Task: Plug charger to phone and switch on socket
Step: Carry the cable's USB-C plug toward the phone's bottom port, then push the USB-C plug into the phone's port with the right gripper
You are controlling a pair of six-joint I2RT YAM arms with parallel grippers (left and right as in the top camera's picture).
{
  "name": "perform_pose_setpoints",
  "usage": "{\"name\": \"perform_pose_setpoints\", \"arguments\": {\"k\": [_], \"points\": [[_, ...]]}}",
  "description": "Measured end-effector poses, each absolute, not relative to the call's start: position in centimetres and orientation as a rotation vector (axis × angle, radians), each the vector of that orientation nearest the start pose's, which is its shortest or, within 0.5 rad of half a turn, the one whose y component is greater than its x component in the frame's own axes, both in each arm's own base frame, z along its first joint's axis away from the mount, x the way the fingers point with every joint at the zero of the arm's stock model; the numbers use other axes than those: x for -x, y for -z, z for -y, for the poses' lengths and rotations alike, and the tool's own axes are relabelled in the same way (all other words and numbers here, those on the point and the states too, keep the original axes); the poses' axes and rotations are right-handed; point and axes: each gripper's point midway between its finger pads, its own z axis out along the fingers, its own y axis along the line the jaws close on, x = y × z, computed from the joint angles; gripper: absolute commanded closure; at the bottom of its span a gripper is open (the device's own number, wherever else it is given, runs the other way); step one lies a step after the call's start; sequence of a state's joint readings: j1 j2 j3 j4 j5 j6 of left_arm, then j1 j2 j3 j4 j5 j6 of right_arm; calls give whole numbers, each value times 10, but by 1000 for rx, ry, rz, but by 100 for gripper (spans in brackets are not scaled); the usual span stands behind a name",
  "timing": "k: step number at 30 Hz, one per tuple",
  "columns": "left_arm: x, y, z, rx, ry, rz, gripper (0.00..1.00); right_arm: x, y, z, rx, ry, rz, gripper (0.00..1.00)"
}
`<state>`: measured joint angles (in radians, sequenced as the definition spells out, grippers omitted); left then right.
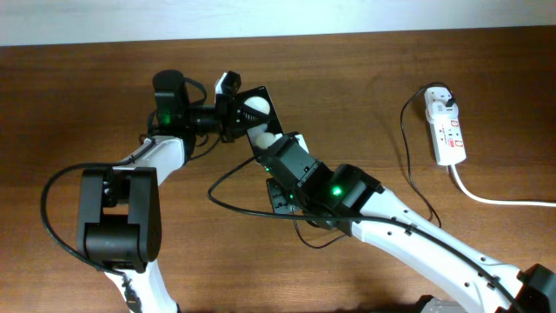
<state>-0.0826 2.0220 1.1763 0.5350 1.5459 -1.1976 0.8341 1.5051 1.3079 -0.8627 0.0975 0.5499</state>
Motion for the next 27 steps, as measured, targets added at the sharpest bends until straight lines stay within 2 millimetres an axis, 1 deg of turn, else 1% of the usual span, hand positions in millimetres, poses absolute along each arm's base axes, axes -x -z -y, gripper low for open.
{"name": "perform_pose_setpoints", "arguments": {"k": [12,22,25,27], "points": [[-401,-184,206,-89,2232,-2247,100,-264,-174,-266,338,-347,-2644,96],[-401,-184,206,-90,2232,-2247,100,-267,-176,-269,334,-361,-2629,96],[-401,-184,206,-89,2232,-2247,100,-264,-170,-266,340,-336,-2656,96],[-401,-184,206,-90,2232,-2247,100,-264,-170,-266,339,-336,-2657,96]]}}
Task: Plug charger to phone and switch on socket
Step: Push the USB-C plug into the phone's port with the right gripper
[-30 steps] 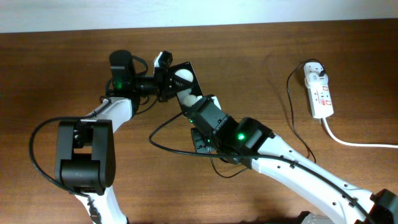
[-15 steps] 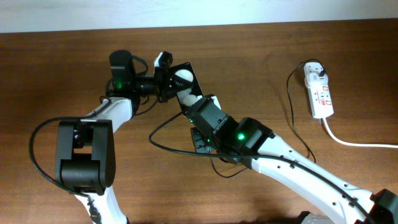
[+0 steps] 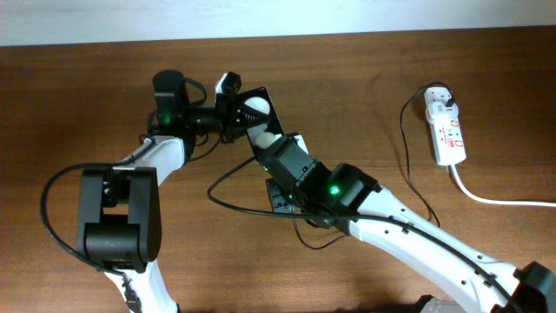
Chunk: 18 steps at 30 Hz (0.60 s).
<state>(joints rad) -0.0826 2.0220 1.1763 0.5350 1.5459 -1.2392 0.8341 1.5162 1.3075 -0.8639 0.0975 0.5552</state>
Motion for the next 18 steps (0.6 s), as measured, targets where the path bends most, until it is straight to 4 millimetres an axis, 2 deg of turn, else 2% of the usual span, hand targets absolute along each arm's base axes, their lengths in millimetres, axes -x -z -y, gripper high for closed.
{"name": "perform_pose_setpoints", "arguments": {"k": [8,18], "points": [[-401,-184,206,-161,2199,-2211,100,-260,-167,-265,344,-333,-2679,96],[-401,-184,206,-165,2197,-2208,100,-264,-170,-269,340,-352,-2659,96]]}}
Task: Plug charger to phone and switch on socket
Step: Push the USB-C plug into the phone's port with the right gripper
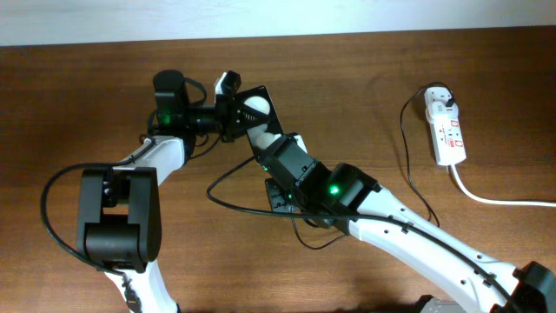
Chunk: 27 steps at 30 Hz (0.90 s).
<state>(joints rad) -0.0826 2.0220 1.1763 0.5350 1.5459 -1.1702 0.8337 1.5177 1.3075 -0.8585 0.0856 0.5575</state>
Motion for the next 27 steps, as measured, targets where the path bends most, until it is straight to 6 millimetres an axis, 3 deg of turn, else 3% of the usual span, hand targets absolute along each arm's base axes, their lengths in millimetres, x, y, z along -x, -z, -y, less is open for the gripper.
{"name": "perform_pose_setpoints", "arguments": {"k": [14,18,27], "points": [[-401,-184,206,-165,2197,-2208,100,-263,-169,-266,337,-344,-2668,96],[-402,-184,206,-164,2196,-2208,100,-273,-168,-255,278,-350,-2686,96],[-402,-184,205,-164,2197,-2208,100,-262,-168,-268,321,-472,-2723,96]]}}
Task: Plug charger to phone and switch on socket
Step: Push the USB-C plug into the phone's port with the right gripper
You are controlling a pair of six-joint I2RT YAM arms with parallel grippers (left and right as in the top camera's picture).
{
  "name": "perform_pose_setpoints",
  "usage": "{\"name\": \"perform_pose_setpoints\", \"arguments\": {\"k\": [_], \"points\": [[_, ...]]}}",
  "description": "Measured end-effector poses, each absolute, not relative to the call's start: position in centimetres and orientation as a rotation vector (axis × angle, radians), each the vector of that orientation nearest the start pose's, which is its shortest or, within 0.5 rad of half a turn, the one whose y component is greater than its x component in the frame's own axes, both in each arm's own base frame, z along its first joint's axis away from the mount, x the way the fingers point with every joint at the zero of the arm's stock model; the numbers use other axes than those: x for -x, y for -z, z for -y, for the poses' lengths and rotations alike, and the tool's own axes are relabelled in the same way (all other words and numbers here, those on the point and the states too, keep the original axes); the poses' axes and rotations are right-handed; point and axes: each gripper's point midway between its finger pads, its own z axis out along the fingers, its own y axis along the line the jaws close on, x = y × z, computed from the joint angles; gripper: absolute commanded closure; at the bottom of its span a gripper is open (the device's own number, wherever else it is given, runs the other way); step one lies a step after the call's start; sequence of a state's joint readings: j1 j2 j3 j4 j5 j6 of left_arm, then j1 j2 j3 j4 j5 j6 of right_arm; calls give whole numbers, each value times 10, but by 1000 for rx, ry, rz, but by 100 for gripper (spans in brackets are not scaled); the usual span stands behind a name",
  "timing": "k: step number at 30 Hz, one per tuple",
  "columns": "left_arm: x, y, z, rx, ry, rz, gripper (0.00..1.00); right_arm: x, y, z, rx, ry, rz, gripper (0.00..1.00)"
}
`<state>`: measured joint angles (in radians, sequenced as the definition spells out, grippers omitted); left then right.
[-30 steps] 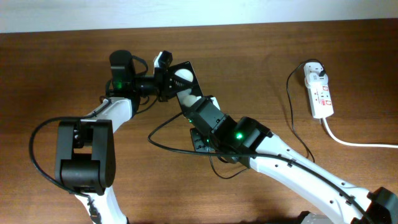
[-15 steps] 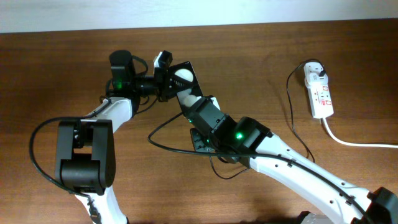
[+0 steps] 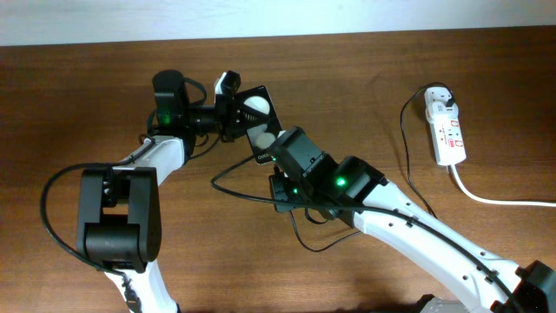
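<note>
My left gripper point(image 3: 233, 113) is shut on a black phone point(image 3: 254, 106) and holds it tilted above the table at centre left. A pale round patch shows on the phone's face. My right gripper point(image 3: 273, 162) sits just below and to the right of the phone, its fingers hidden under its own wrist block. The black charger cable point(image 3: 228, 190) loops on the table and rises toward the phone's lower end; its plug tip is hidden. A white socket strip point(image 3: 448, 132) lies at the far right, with a white charger point(image 3: 440, 97) plugged in at its top.
A white mains lead point(image 3: 495, 200) runs from the strip off the right edge. The black cable point(image 3: 406, 139) also curves down the strip's left side. The right arm's white link point(image 3: 417, 239) crosses the lower right of the table.
My right wrist has shifted a little to the right and toward the near edge, away from the phone. More of the phone's lower end shows. The cable loop has moved slightly with it.
At all three earlier moments my left gripper held the phone tilted in the same spot, with my right gripper pressed close under the phone's lower end and barely moving. Now the right gripper stands slightly back from the phone, and the cable still leads up to it.
</note>
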<state>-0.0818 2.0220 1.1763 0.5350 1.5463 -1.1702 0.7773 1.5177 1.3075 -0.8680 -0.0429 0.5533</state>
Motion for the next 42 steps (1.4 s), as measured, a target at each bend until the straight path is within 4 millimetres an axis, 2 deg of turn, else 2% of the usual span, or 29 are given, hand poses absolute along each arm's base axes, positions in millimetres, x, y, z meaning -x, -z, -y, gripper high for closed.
{"name": "perform_pose_setpoints", "arguments": {"k": [7,18,42], "points": [[-402,-184,205,-164,2197,-2208,100,-267,-169,-265,331,-438,-2697,96],[-402,-184,205,-164,2197,-2208,100,-267,-169,-265,461,-406,-2666,96],[-402,-184,205,-143,2207,-2219,100,-270,-168,-260,455,-364,-2662,96]]}}
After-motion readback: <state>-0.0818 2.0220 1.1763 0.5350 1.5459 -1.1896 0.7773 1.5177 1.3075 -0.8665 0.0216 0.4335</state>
